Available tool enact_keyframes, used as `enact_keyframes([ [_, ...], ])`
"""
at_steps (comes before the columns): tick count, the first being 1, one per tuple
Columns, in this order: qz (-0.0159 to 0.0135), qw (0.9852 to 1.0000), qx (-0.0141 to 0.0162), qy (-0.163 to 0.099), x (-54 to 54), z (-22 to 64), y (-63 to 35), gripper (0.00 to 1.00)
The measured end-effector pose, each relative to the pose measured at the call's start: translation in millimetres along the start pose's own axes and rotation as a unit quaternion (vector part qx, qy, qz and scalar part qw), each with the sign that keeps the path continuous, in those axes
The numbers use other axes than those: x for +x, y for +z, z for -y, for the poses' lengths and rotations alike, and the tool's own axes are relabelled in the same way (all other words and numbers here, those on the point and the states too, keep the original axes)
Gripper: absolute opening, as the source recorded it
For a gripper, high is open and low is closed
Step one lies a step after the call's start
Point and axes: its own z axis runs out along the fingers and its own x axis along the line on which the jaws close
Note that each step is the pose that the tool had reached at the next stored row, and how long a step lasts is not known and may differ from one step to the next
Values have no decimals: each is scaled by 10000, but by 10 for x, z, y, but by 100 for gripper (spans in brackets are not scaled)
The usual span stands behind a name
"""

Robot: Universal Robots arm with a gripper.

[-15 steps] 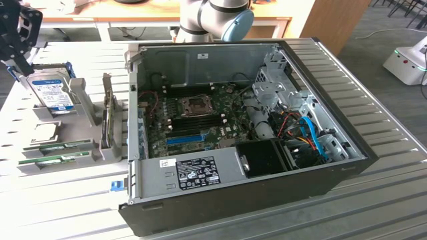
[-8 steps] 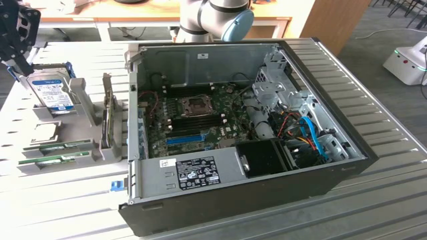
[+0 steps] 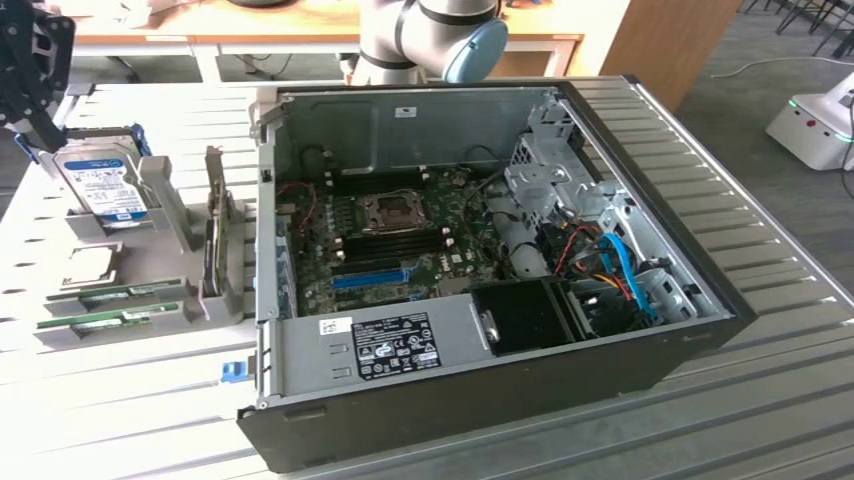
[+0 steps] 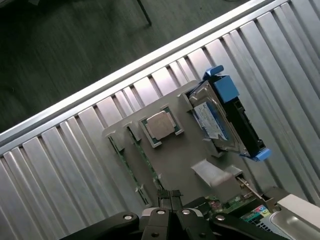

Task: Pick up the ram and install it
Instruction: 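Pick up the ram and move it above insertion slot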

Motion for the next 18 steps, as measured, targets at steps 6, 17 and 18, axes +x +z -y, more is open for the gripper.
enact_keyframes([
  [6,-20,9990,-8,-442,0,0,0,11],
  [17,-58,9919,-24,-1267,0,0,0,11],
  [18,-61,9908,-25,-1351,0,0,1,11],
])
